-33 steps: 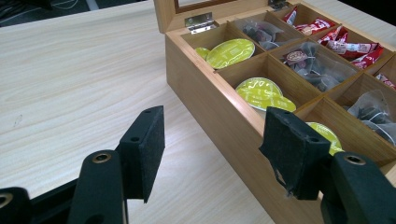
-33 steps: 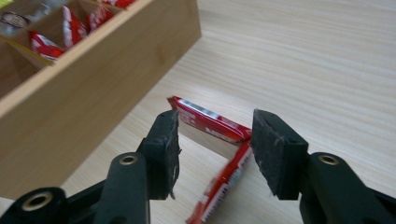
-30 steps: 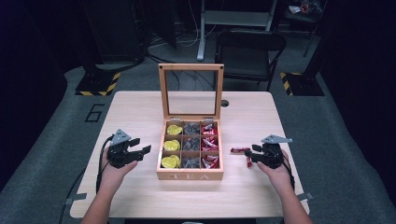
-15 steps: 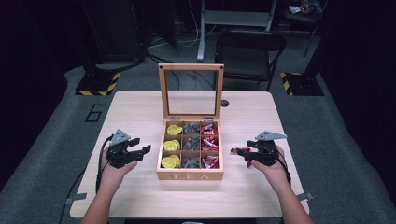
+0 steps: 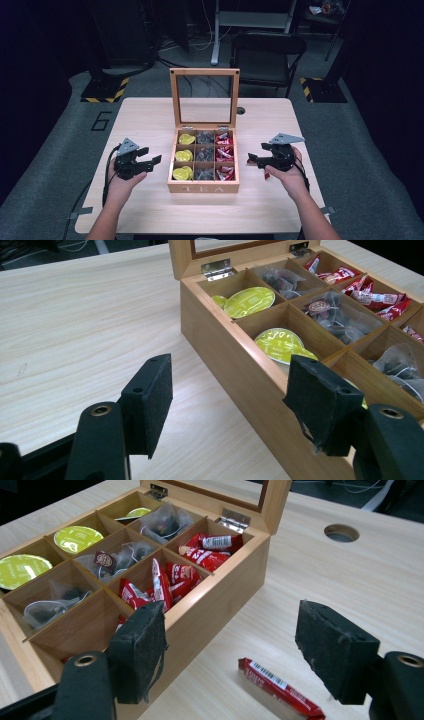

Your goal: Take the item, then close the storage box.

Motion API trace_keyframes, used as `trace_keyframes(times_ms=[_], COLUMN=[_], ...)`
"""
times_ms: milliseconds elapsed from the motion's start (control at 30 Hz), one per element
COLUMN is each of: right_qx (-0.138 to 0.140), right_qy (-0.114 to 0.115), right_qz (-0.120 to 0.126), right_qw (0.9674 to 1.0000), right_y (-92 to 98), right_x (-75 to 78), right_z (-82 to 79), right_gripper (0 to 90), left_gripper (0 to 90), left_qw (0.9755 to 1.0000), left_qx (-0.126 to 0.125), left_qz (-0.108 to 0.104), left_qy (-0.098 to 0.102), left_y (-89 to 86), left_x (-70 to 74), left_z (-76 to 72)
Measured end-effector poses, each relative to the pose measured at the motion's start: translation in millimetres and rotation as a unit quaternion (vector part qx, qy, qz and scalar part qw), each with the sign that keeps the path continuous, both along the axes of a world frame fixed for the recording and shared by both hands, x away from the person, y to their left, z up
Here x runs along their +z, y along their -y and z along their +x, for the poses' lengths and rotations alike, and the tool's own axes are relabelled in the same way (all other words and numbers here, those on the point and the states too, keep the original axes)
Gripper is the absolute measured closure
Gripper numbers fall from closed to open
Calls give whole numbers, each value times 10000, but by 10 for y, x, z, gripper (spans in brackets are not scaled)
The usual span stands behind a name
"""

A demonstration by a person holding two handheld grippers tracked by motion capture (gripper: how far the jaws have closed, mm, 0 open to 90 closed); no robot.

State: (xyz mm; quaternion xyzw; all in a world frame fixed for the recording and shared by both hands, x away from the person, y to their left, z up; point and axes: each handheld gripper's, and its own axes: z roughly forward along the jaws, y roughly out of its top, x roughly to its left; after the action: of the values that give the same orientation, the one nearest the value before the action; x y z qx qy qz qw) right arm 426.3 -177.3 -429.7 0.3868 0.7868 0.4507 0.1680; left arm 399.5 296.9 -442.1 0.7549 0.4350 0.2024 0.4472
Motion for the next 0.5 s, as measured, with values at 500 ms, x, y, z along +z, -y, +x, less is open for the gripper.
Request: trace_keyframes(times_ms=[500], right_qx=[192], right_qy=[198], right_qz=[-165], right_qw=[9995], right_y=[-217], right_x=[230], right_z=[233], right_gripper=[319], left_gripper=[362], left_qw=[10000], left_qx=[-68], left_qz=[-41], left_qy=[-30], left_y=[3], left_x=[2], left_z=[-1])
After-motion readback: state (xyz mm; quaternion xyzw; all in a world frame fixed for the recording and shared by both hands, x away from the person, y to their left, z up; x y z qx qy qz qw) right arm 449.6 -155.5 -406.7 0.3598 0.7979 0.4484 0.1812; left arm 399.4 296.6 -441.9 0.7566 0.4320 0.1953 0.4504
